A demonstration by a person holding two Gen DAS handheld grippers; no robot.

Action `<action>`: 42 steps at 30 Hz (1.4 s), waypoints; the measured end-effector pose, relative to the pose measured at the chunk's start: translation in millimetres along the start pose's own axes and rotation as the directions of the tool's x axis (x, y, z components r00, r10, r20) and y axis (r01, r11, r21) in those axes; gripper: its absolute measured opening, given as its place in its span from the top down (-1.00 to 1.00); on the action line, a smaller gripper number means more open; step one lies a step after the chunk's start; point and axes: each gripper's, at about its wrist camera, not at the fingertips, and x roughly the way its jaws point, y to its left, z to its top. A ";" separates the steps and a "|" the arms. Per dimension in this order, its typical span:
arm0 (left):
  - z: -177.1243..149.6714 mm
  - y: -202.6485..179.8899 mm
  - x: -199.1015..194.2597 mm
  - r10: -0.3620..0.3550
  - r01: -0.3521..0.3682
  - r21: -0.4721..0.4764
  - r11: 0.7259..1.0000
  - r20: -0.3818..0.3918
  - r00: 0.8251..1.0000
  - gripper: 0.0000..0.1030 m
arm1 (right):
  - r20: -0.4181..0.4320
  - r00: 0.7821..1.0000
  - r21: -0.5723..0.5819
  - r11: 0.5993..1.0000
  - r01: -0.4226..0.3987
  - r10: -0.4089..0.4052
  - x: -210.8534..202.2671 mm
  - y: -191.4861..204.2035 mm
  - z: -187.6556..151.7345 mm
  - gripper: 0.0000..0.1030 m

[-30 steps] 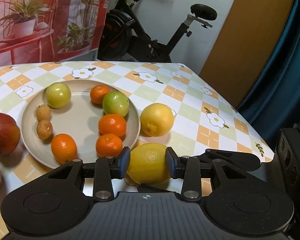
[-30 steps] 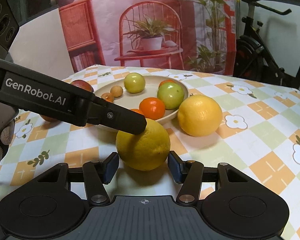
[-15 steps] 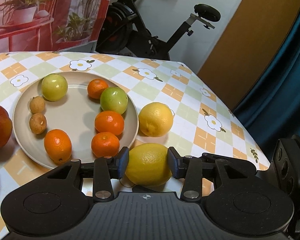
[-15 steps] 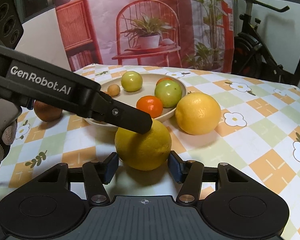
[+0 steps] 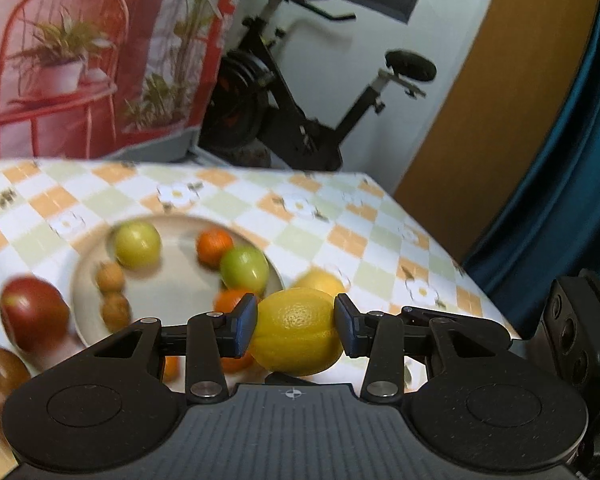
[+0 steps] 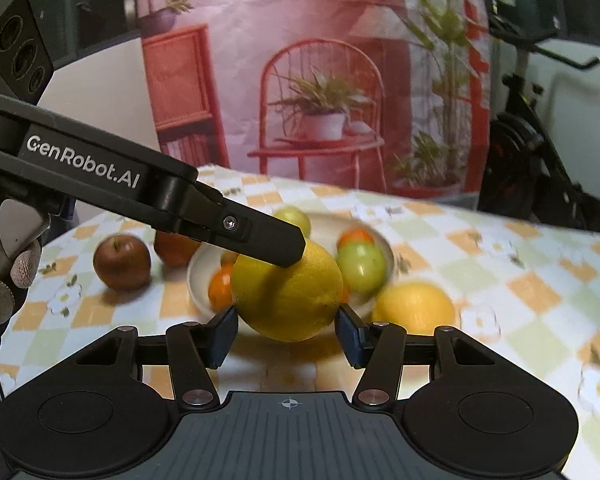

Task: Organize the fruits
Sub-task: 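Carry both held lemons into the beige plate and open both tools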

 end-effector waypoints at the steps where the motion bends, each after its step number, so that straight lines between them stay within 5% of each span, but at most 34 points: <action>1: 5.0 1.9 -2.0 0.007 -0.007 0.001 1.000 0.010 1.000 0.13 | 0.003 1.000 -0.007 1.000 -0.007 0.007 3.1 -0.1 7.2 0.04; 11: 51.0 50.4 11.7 0.044 -0.044 -0.094 0.995 0.000 0.999 0.13 | -0.018 0.999 -0.048 0.998 -0.051 0.051 60.5 -0.8 64.2 0.04; 22: 48.5 87.2 47.2 0.056 -0.075 -0.151 0.986 -0.126 0.990 0.13 | -0.168 0.983 0.014 0.997 -0.079 0.080 117.2 -6.8 56.1 0.04; 42: 53.0 105.2 66.8 0.063 -0.090 -0.168 0.982 -0.161 0.985 0.13 | -0.271 0.960 -0.018 0.997 -0.077 0.069 146.8 -10.0 66.2 0.02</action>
